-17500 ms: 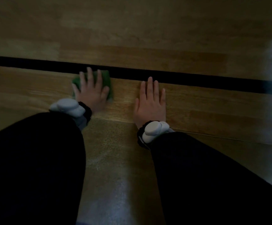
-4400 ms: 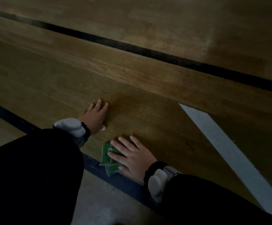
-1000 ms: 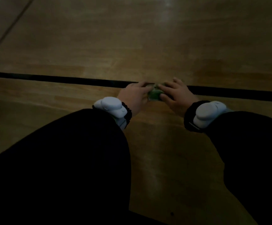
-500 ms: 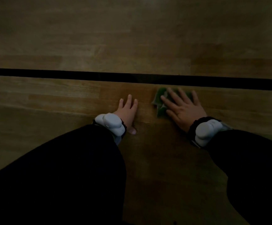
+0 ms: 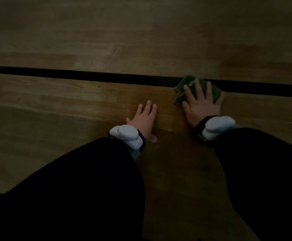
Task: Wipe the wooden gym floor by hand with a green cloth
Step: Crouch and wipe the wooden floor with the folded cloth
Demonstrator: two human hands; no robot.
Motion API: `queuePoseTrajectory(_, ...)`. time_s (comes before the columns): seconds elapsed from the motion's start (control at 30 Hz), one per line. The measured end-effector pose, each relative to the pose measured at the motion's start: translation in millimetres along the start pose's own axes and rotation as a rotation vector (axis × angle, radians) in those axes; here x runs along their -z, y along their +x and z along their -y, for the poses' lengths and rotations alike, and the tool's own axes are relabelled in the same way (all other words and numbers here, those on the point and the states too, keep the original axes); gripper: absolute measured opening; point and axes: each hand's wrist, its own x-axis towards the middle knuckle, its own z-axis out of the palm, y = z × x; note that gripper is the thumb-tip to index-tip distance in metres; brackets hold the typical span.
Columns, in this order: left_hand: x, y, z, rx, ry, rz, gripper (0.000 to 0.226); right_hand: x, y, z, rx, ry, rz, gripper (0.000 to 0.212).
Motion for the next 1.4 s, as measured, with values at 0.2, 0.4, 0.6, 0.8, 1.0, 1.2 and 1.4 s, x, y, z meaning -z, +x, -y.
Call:
queuePoseTrajectory(0.2,-14,-9,15,0.052,-0.045,-0.143,0.108,-30,-43,66,0.258,-0.079,0.066,0.056)
queuePoseTrajectory(0.4,-14,-20,34,0.060,-0.011,-0.108,0.113,-39,-51,71,0.376,-0.088,0.061,0.054)
queuePoseTrajectory(0.6,-7,-32,68,0.135,0.011,-0.034,0.120,-6,-16,43,0.211,-0.020,0.124,0.054)
queuePoseTrajectory(0.8,-14,-34,93,0.120,-0.018,0.049,0.118,13,22,4,-0.029,0.053,0.030,0.053)
queuePoseTrajectory(1.0,-18,-31,96,0.115,-0.048,0.040,0.115,1,20,40,-0.094,0.040,-0.116,0.053)
queuePoseTrajectory(1.2,-20,-32,95,0.130,-0.042,0.038,0.114,-12,2,80,0.208,-0.043,-0.022,0.055)
queuePoseTrajectory(1.4,-24,-32,95,0.135,-0.042,0.006,0.112,-38,-33,126,0.415,-0.106,0.016,0.055)
